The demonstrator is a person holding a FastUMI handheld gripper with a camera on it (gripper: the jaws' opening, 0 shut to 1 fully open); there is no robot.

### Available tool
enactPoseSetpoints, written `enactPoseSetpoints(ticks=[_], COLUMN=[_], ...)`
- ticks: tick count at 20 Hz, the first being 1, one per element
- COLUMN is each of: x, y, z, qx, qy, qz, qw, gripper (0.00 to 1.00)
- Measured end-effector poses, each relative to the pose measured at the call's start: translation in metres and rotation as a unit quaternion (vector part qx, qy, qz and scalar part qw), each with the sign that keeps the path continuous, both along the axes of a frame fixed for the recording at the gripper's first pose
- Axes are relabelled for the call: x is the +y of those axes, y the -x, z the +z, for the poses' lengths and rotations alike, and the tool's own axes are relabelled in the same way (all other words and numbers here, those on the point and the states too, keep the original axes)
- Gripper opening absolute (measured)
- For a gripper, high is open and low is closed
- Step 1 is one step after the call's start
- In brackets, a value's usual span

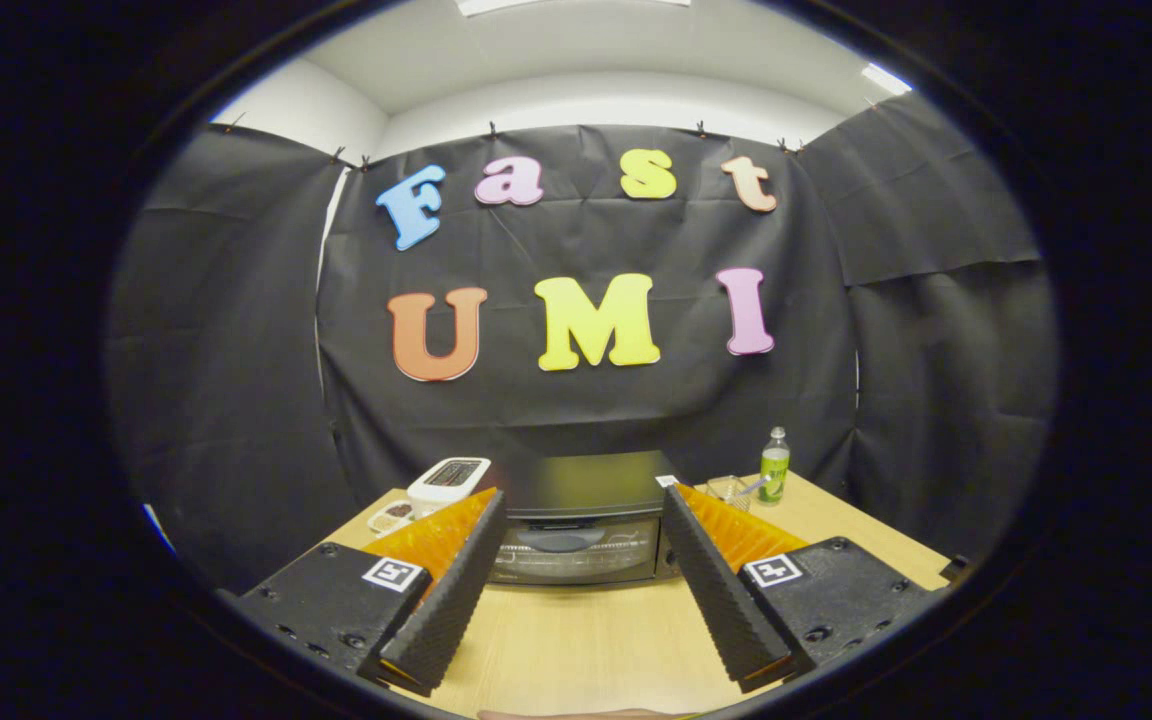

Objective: Open the toaster oven, put the food inside, and close the toaster oven door.

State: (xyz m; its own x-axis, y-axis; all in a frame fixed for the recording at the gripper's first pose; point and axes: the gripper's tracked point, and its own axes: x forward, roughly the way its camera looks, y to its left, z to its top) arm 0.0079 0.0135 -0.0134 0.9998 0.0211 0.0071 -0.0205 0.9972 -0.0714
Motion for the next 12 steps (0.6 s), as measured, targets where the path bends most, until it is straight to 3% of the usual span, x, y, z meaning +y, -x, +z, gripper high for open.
enactPoseSetpoints(ticks=[5, 12], x=[0.003, 0.014], y=[-0.037, -0.127], z=[-0.019, -0.074], qx=[-0.012, 0.064], qy=[0.035, 0.026], qz=[-0.017, -0.009], qw=[0.999, 0.998], gripper=[1.0, 1.0])
